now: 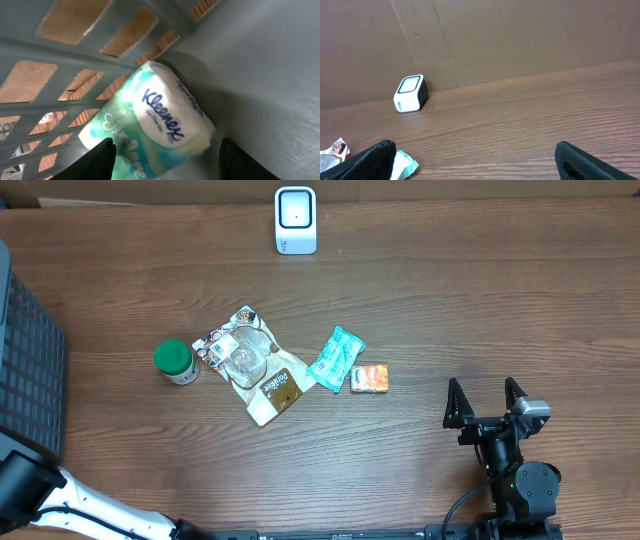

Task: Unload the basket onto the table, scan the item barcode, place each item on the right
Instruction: 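Lower the left gripper into the basket and grasp the white Kleenex pack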

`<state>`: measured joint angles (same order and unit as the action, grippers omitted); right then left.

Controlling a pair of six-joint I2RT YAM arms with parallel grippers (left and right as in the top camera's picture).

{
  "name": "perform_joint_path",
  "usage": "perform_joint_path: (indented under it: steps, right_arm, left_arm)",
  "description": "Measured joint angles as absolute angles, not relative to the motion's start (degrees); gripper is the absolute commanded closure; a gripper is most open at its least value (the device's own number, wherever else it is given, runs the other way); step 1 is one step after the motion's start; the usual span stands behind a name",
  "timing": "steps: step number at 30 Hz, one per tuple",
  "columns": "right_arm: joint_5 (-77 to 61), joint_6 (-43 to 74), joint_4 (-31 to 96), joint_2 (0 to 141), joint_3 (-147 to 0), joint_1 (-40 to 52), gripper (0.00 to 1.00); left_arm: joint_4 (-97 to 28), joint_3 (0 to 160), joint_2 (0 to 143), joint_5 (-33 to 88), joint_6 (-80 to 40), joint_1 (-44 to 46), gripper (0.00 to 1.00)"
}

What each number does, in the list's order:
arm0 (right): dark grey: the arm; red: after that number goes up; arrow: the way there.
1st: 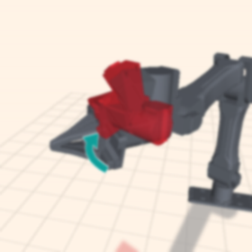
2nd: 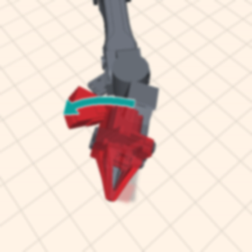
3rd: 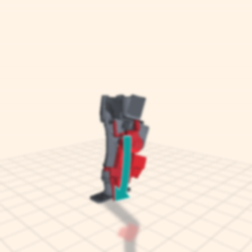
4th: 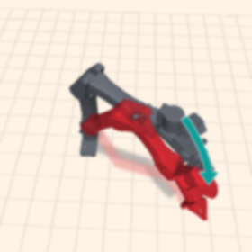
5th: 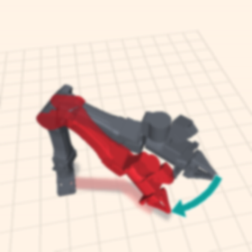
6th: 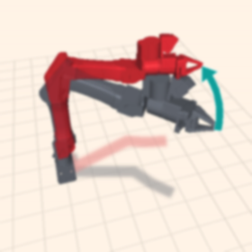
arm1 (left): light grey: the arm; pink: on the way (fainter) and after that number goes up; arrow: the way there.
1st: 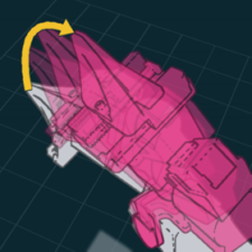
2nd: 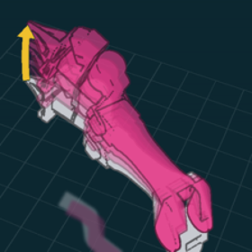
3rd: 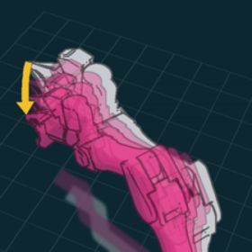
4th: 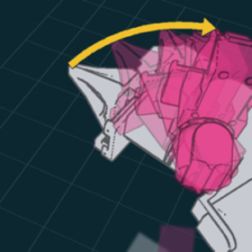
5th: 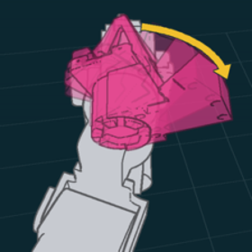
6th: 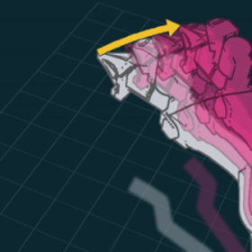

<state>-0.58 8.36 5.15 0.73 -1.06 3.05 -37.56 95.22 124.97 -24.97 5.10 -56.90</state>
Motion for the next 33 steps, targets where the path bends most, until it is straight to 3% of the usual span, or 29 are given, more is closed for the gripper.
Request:
perform_joint_path:
  steps: [10,11,13,25,33]
  right_arm:
    - [-0.6,8.3,5.1,0.7,-1.1,3.0,0.0]
    - [-0.6,8.3,5.1,0.7,-1.1,3.0,0.0]
    - [-0.6,8.3,5.1,0.7,-1.1,3.0,0.0]
    - [-0.6,8.3,5.1,0.7,-1.1,3.0,0.0]
    - [-0.6,8.3,5.1,0.7,-1.1,3.0,0.0]
  left_arm:
    - [-36.3,95.4,125.7,-25.8,5.0,-57.5,0.62]
    - [-36.2,95.4,125.8,-25.8,4.9,-57.5,0.67]
    - [-36.0,95.4,126.0,-25.8,4.6,-57.5,0.96]
    - [-39.5,97.1,126.5,-25.7,4.0,-56.9,0.96]
    - [-48.5,99.6,120.2,-18.2,-8.6,-53.2,0.96]
